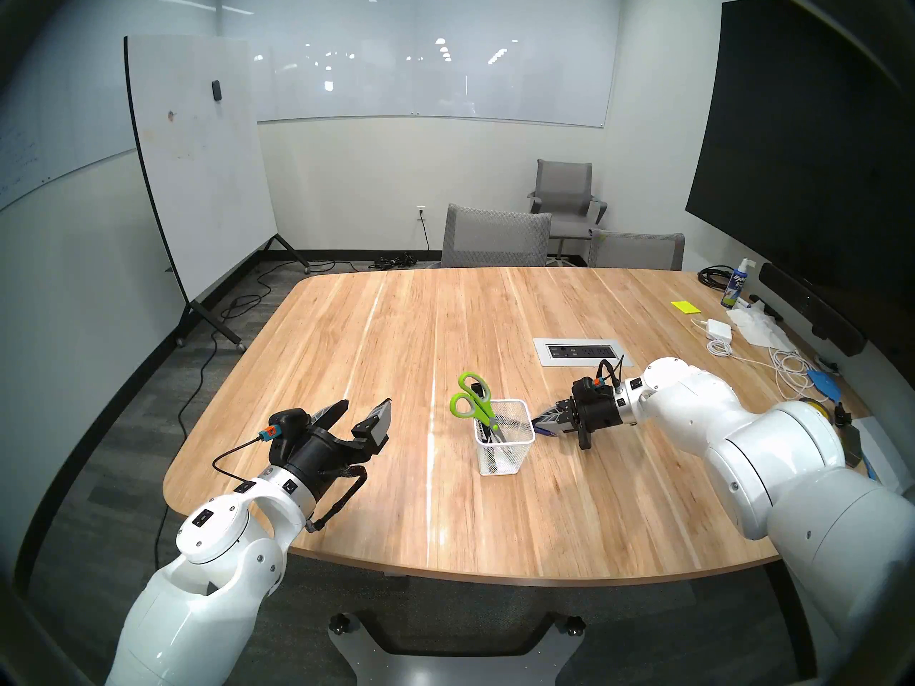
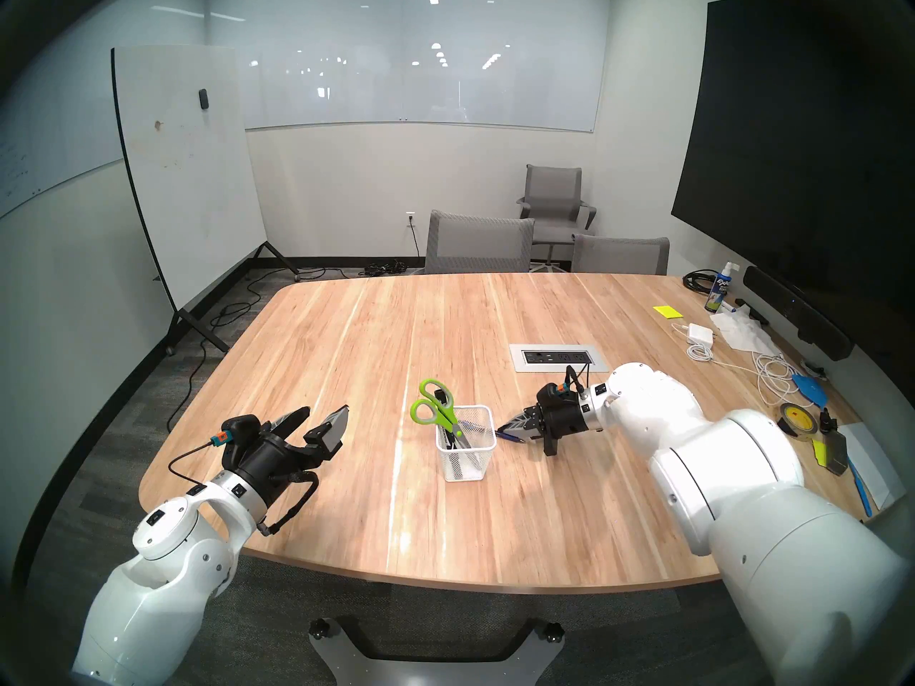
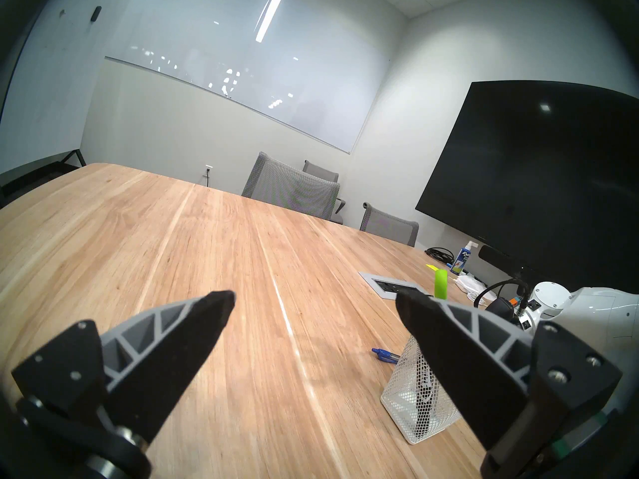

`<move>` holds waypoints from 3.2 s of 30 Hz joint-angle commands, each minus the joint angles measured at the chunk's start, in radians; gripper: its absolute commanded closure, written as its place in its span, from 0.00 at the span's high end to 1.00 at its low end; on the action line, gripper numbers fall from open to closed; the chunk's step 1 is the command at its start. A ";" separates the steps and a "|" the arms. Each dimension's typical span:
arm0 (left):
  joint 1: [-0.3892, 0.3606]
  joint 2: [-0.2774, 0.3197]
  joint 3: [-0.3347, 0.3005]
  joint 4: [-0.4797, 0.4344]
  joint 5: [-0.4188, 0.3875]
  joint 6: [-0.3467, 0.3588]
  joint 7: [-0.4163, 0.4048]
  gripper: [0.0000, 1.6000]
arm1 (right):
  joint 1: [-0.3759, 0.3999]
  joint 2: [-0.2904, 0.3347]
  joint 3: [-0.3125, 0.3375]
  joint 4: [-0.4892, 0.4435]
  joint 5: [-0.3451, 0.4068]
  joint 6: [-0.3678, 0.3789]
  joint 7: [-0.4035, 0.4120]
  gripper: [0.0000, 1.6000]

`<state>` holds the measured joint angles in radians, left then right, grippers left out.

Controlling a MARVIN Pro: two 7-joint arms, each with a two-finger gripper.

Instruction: Place the pen, the marker, and the scissors into the pen holder

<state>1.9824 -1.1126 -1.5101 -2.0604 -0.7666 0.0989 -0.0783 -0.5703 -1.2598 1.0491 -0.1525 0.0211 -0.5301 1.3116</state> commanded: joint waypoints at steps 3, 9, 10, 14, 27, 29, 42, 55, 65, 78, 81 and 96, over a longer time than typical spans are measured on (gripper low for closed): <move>-0.001 0.001 -0.001 -0.023 0.002 -0.001 0.001 1.00 | 0.024 0.001 -0.011 0.001 -0.005 -0.012 0.087 1.00; -0.001 0.001 -0.001 -0.023 0.002 -0.001 0.001 1.00 | 0.025 -0.004 -0.016 0.006 -0.005 -0.008 0.087 1.00; -0.001 0.001 -0.001 -0.023 0.002 -0.001 0.001 1.00 | 0.024 -0.005 -0.018 0.007 -0.006 -0.008 0.083 1.00; -0.001 0.001 -0.001 -0.023 0.002 -0.001 0.001 1.00 | 0.031 -0.011 -0.033 0.018 -0.015 0.018 0.079 1.00; -0.001 0.001 -0.001 -0.023 0.002 -0.001 0.000 1.00 | 0.048 -0.013 -0.060 0.023 -0.028 0.066 0.123 1.00; -0.001 0.001 -0.001 -0.023 0.002 -0.001 0.001 1.00 | 0.042 -0.010 -0.057 0.016 -0.027 0.045 0.116 0.00; -0.001 0.001 -0.001 -0.023 0.002 -0.001 0.000 1.00 | 0.033 0.009 -0.011 0.009 0.018 -0.037 0.103 0.00; -0.001 0.001 -0.001 -0.022 0.002 -0.001 0.000 1.00 | -0.001 0.029 0.002 -0.017 0.071 -0.112 0.036 0.00; -0.002 0.001 -0.001 -0.020 0.002 -0.002 -0.001 1.00 | -0.054 0.063 0.028 -0.071 0.141 -0.173 0.021 0.00; -0.004 0.000 -0.001 -0.018 0.002 -0.002 -0.003 1.00 | -0.123 0.100 0.010 -0.174 0.175 -0.220 -0.087 0.00; -0.004 0.000 -0.001 -0.017 0.002 -0.002 -0.004 1.00 | -0.145 0.110 0.008 -0.204 0.189 -0.226 -0.098 0.00; -0.005 0.000 -0.001 -0.016 0.002 -0.002 -0.006 1.00 | -0.279 0.191 0.023 -0.403 0.316 -0.231 -0.077 0.00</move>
<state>1.9799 -1.1135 -1.5100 -2.0585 -0.7666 0.0986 -0.0830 -0.7923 -1.1232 1.0531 -0.4428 0.2474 -0.7575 1.0779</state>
